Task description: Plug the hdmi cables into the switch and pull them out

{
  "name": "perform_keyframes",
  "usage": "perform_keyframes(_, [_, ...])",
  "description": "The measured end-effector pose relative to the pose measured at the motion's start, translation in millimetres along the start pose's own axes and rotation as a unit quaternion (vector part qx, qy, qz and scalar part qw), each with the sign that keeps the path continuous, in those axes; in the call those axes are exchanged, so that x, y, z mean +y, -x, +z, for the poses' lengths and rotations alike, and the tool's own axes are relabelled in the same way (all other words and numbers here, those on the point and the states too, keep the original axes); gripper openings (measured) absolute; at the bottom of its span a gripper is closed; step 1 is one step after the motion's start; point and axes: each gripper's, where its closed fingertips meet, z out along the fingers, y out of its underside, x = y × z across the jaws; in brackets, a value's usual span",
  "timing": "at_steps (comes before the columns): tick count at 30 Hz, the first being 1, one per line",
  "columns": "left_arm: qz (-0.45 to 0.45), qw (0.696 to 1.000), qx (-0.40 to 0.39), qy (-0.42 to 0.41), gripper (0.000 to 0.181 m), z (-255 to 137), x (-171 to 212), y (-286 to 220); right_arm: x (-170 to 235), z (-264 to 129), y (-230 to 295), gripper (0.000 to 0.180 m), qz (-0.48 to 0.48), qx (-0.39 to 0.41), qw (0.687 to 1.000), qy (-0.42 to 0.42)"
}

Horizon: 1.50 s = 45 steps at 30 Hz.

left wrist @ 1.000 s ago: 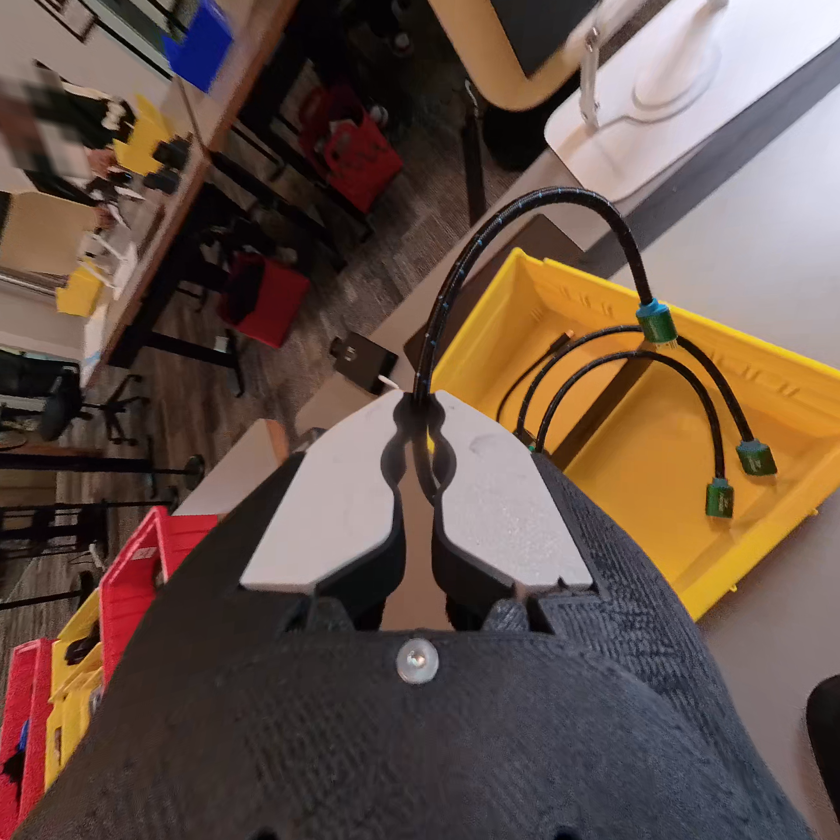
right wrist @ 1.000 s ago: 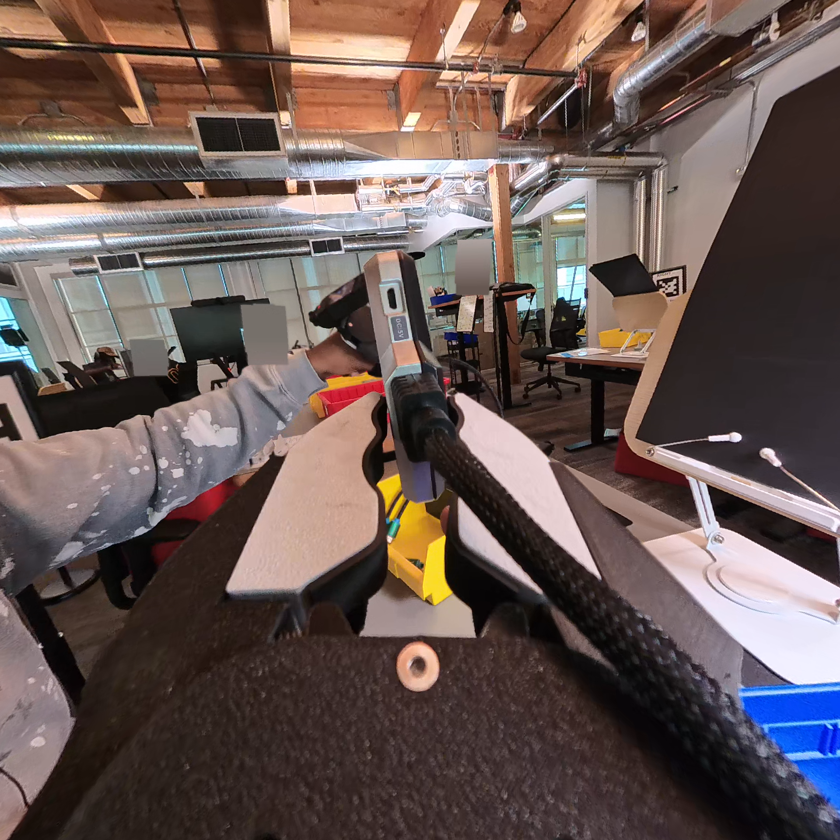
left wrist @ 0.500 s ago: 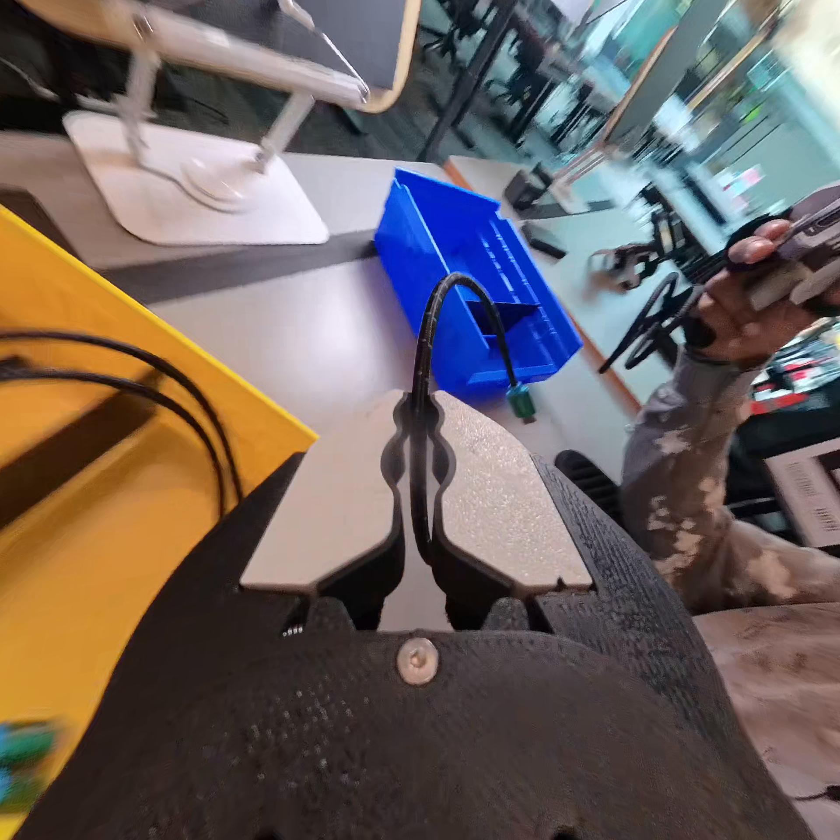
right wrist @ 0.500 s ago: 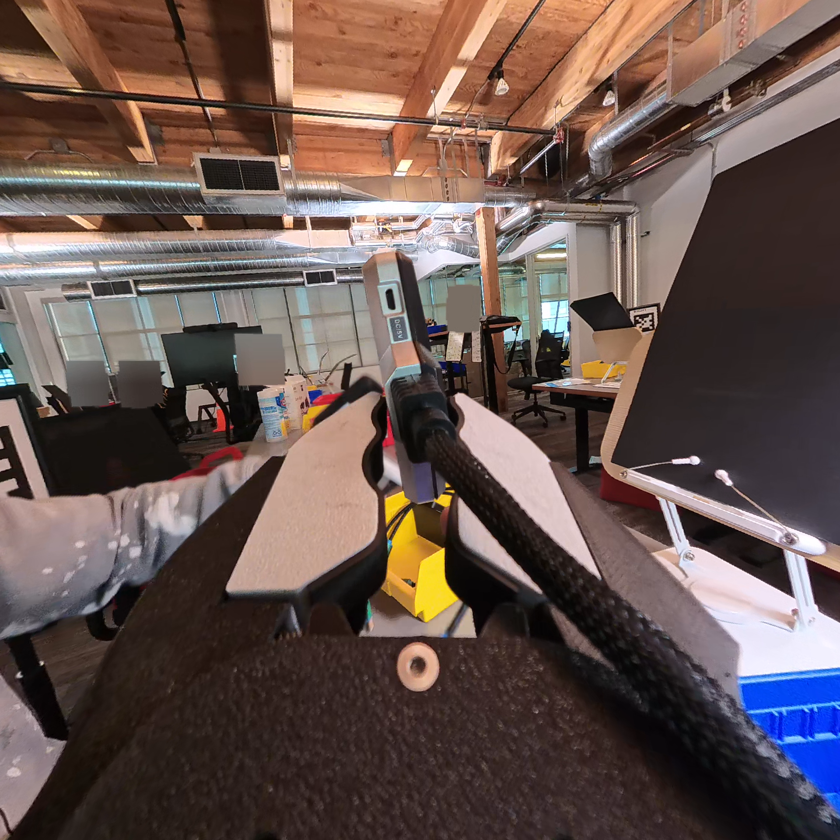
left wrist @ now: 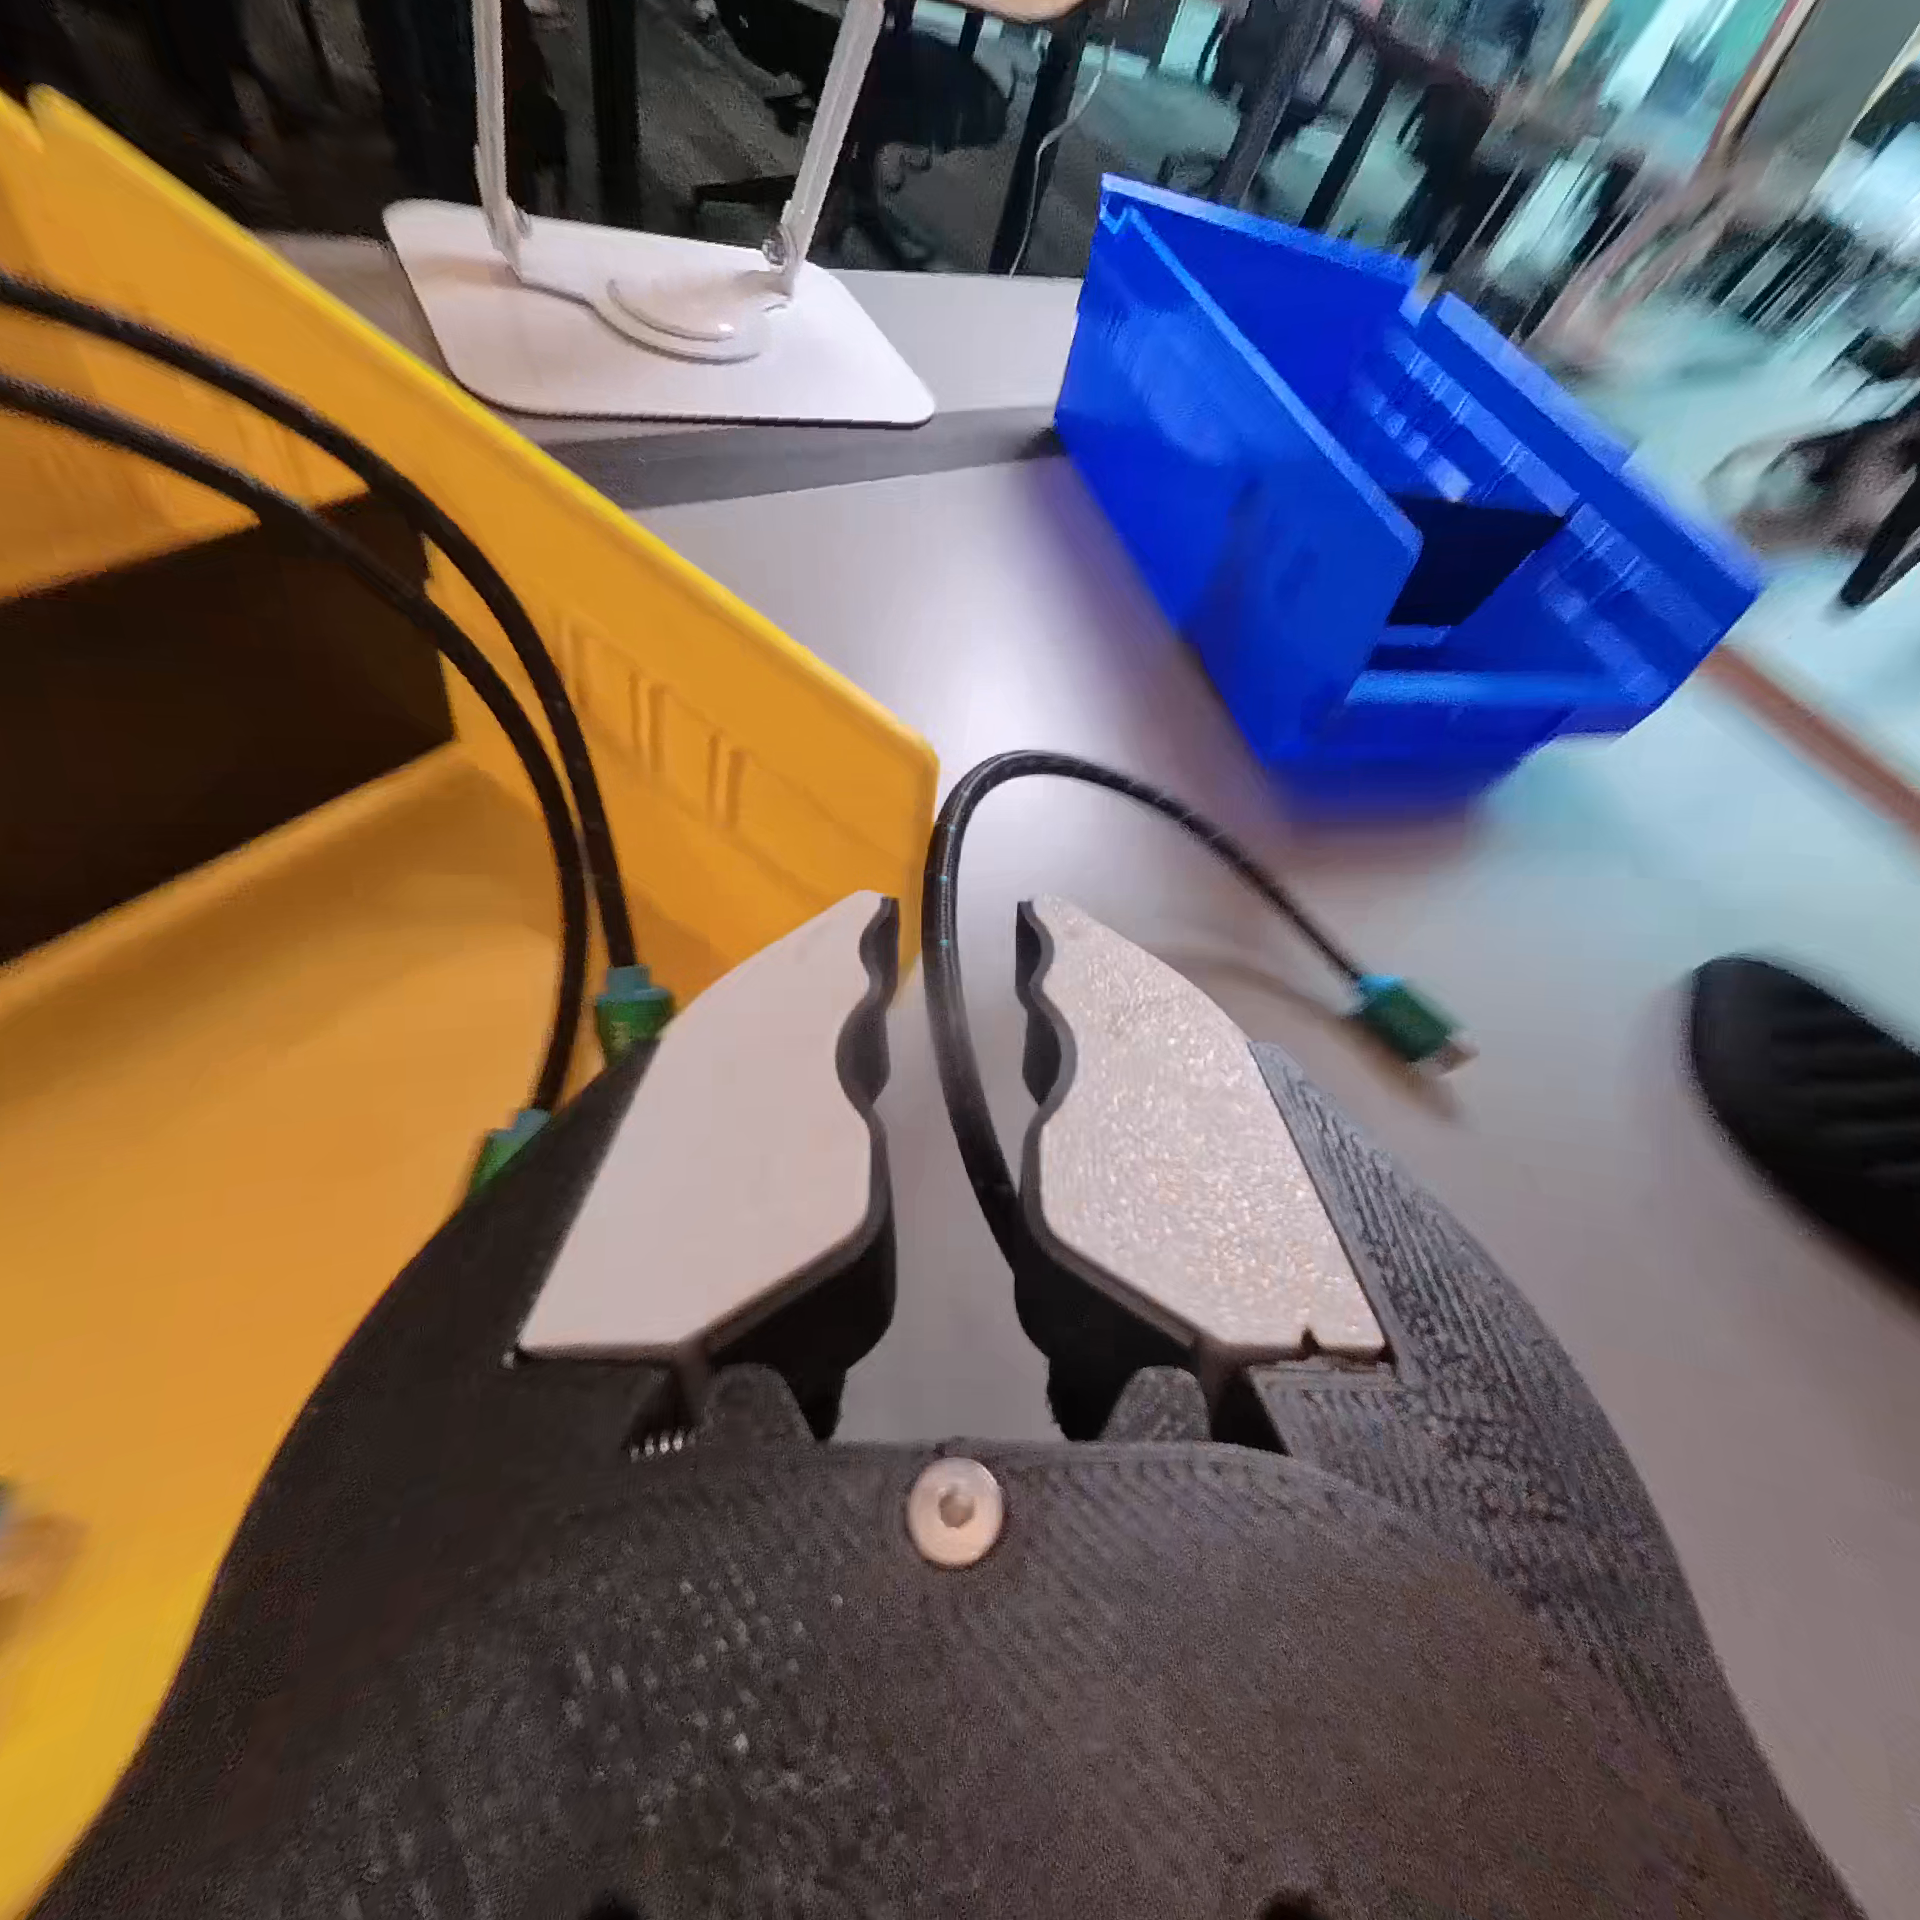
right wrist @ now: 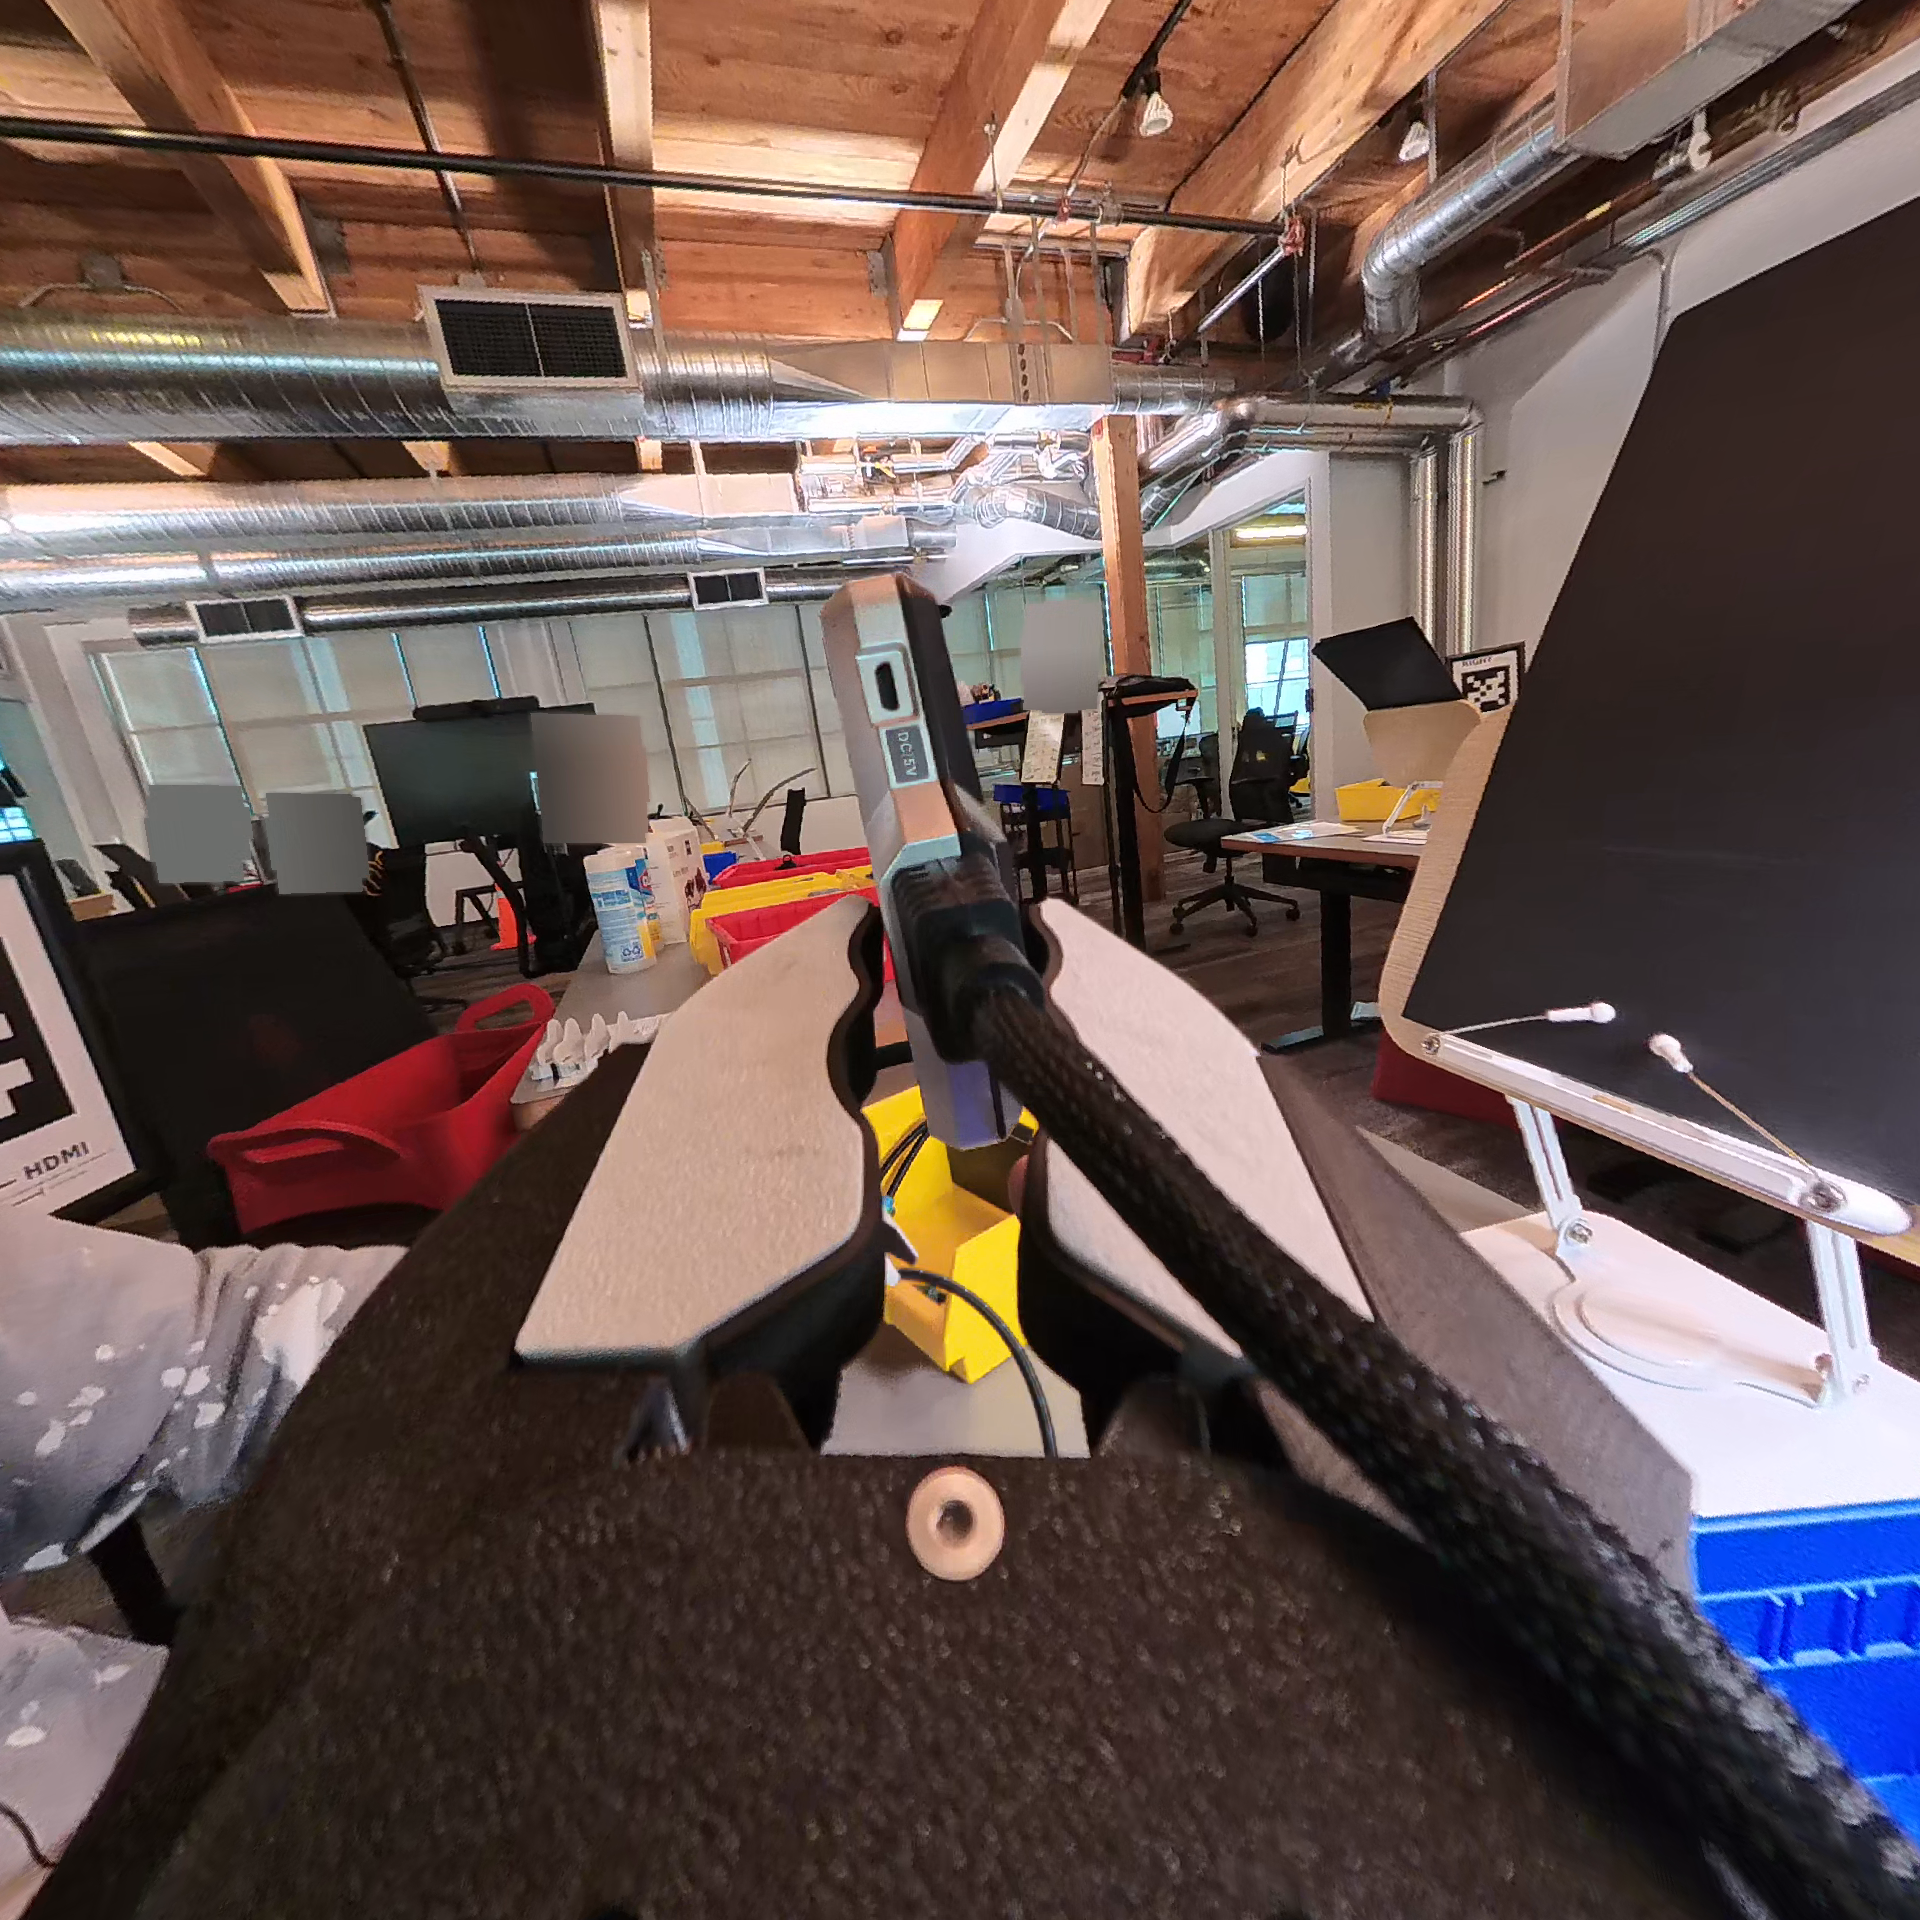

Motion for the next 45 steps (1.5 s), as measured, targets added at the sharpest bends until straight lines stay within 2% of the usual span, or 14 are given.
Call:
perform_keyframes(3, [0.147,0.988,-0.026,0.039,0.028,-9.2,5.2,-8.9,0.8,1.0,2.1,0.025,-0.001,-0.006,1.000,0.002])
perform_keyframes(6, [0.242,0.965,0.055,0.086,0.029,-16.6,21.6,-41.7,2.1,1.7,2.3,0.025,0.006,-0.012,1.000,0.002])
perform_keyframes(10, [0.357,0.902,0.157,0.183,0.036,-31.8,65.7,-68.5,4.5,3.3,1.7,0.025,0.015,-0.018,1.000,0.002])
perform_keyframes(16, [0.471,0.808,0.197,0.292,0.039,-38.0,119.6,-73.0,12.3,10.1,3.3,0.025,0.021,-0.023,0.999,0.014])
perform_keyframes(20, [0.538,0.755,0.187,0.325,0.036,-31.6,137.5,-63.1,17.8,14.3,4.5,0.025,0.022,-0.026,0.999,0.023])
perform_keyframes(23, [0.565,0.744,0.186,0.305,0.024,-26.4,135.5,-67.7,20.1,15.2,3.6,0.025,0.022,-0.026,0.999,0.028])
perform_keyframes(26, [0.619,0.729,0.142,0.256,0.011,-16.2,124.0,-67.2,19.7,13.9,1.7,0.025,0.023,-0.024,0.999,0.027])
perform_keyframes(29, [0.638,0.741,0.095,0.189,0.008,-10.1,92.6,-74.0,16.9,11.0,0.5,0.025,0.024,-0.023,0.999,0.022])
perform_keyframes(31, [0.638,0.755,0.065,0.136,0.007,-12.5,58.6,-83.1,14.8,9.2,0.6,0.025,0.025,-0.023,0.999,0.018])
perform_keyframes(36, [0.568,0.821,0.053,0.026,0.007,-38.2,-30.3,-113.2,11.0,6.8,4.6,0.025,0.025,-0.031,0.999,0.013])
perform_keyframes(39, [0.469,0.875,0.117,-0.017,0.007,-58.7,-74.1,-136.4,9.0,5.5,9.2,0.025,0.023,-0.042,0.999,0.012])
perform_keyframes(41, [0.382,0.904,0.189,-0.023,0.007,-68.2,-92.8,-150.9,8.6,4.8,12.5,0.025,0.024,-0.051,0.998,0.012])
perform_keyframes(43, [0.301,0.921,0.244,-0.041,0.007,-72.1,-110.9,-159.9,9.9,4.7,15.8,0.024,0.025,-0.063,0.998,0.015])
perform_keyframes(45, [0.239,0.924,0.296,-0.039,0.007,-70.3,-119.6,-165.7,12.9,5.3,19.2,0.025,0.025,-0.078,0.996,0.020])
